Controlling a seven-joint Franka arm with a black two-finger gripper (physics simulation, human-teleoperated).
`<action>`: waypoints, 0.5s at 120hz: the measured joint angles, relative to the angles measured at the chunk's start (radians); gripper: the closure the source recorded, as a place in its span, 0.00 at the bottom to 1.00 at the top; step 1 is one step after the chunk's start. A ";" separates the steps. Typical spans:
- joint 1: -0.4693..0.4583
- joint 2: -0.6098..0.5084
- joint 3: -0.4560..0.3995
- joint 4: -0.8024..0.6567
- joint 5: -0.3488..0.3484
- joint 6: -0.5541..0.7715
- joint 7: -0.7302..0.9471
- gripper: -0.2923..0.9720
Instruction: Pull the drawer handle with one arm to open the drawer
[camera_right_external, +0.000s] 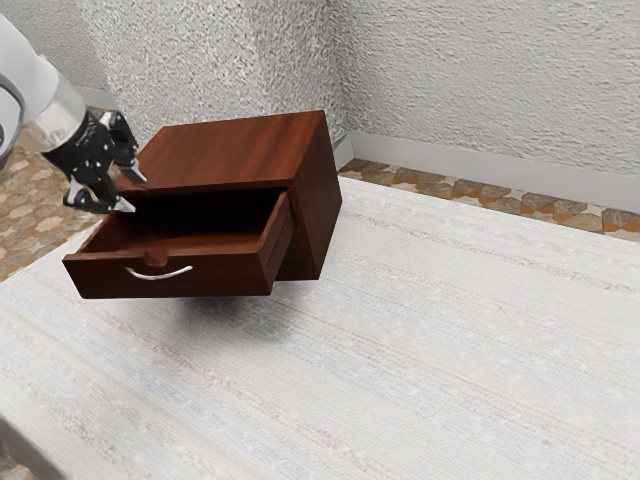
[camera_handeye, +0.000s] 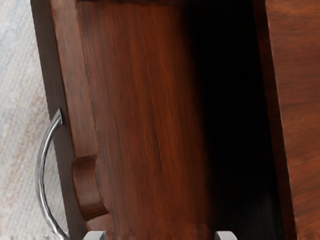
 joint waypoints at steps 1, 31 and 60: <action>0.000 0.004 -0.002 0.026 0.001 -0.012 0.000 0.60; -0.059 0.072 -0.038 0.384 -0.037 -0.533 0.001 0.35; -0.055 0.036 -0.041 0.269 -0.055 -0.641 0.004 0.27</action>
